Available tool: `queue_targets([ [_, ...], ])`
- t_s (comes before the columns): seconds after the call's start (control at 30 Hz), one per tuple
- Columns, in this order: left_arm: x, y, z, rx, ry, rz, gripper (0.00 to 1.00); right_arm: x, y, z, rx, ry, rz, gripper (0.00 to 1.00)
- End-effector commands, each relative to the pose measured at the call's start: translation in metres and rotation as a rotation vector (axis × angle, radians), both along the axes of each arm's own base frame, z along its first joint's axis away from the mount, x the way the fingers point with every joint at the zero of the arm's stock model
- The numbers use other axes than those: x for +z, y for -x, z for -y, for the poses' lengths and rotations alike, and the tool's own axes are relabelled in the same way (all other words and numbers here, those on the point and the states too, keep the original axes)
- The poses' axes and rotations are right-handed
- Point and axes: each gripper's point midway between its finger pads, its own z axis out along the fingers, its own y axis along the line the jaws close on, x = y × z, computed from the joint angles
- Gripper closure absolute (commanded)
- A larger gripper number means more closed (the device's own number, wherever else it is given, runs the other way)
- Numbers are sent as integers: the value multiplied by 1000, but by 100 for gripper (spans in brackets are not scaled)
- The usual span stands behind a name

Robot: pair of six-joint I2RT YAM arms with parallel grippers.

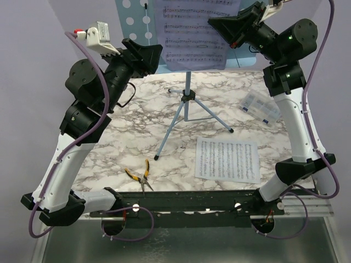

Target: Set up the instrument practice props

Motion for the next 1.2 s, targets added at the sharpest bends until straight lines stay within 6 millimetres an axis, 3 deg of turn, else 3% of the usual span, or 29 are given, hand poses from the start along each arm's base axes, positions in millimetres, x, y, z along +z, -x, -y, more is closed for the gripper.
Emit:
queue_targets([
  [0.0, 10, -14, -15, 108, 7, 18, 31, 17, 12, 2, 21, -5, 87, 99],
  [0.33, 9, -32, -6, 127, -27, 57, 55, 15, 3, 1, 6, -4, 77, 99],
  [0.67, 15, -33, 1, 103, -22, 145, 77, 14, -9, -1, -6, -11, 73, 99],
  [1.0, 14, -39, 2, 121, -37, 162, 79, 17, -9, -3, 6, -24, 87, 99],
  [1.17, 18, -36, 3, 110, -43, 190, 100, 17, -13, -3, 1, -24, 82, 99],
])
